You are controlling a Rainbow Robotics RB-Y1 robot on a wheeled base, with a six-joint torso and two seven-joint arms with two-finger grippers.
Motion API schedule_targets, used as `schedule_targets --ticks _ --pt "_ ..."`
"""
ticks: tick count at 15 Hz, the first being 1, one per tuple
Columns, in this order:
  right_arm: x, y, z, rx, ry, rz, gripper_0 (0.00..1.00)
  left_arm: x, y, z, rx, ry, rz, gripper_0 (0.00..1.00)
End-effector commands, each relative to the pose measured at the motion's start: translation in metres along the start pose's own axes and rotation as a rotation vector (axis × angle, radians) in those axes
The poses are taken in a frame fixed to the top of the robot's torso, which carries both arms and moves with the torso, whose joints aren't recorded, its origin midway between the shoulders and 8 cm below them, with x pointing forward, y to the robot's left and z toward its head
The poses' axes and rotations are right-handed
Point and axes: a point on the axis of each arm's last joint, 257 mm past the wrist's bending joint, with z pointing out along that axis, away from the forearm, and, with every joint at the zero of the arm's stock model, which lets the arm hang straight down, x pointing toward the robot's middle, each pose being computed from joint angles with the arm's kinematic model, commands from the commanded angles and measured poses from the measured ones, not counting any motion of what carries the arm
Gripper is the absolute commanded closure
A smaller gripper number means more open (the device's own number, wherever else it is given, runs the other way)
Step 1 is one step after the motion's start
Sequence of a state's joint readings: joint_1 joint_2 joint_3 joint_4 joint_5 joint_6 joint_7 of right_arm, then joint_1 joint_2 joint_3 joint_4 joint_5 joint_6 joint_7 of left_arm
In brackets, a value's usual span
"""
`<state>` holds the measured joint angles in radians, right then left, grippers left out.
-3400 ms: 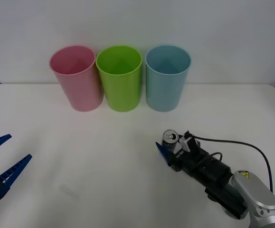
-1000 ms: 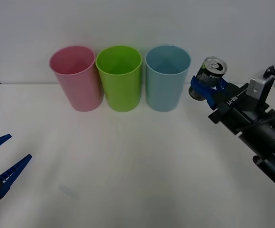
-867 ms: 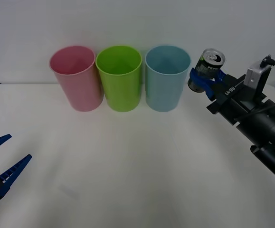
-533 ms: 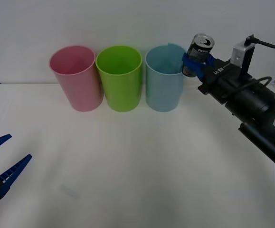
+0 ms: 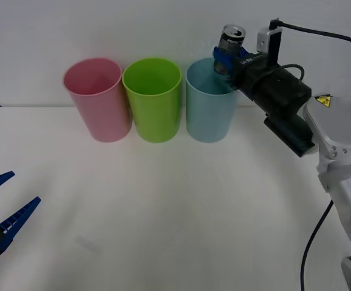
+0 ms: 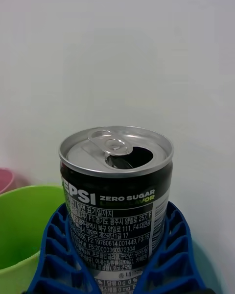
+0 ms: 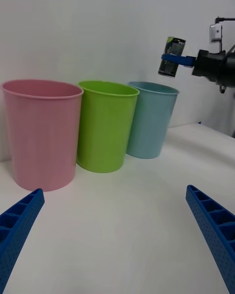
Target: Grasp the object on the table and drop it into the matching bin: aluminum can to the light blue bin, PET bottle to the pink bin.
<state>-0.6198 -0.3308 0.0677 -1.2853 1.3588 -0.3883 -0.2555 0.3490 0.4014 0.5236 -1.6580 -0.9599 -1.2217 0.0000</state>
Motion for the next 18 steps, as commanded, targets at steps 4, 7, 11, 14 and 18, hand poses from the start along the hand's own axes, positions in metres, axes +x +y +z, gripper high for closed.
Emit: schedule_targets --ticks 4,7,11,14,18 --pt "0.01 -0.005 0.034 0.038 0.036 0.01 1.0 0.0 0.0 0.0 0.0 0.0 0.0 0.0" --pt "0.01 -0.003 0.035 0.032 0.037 0.004 1.0 0.0 0.0 0.0 0.0 0.0 0.0 0.0" --pt "0.011 -0.003 0.034 0.033 0.038 0.0 0.96 0.0 0.0 0.0 0.0 0.0 0.0 0.0" --pt "0.012 -0.003 0.034 0.033 0.04 -0.001 0.0 0.0 0.0 0.0 0.0 0.0 0.0 0.0" --pt "0.011 -0.005 0.033 0.029 0.042 -0.01 0.0 0.0 0.0 0.0 0.0 0.0 0.0 0.0"
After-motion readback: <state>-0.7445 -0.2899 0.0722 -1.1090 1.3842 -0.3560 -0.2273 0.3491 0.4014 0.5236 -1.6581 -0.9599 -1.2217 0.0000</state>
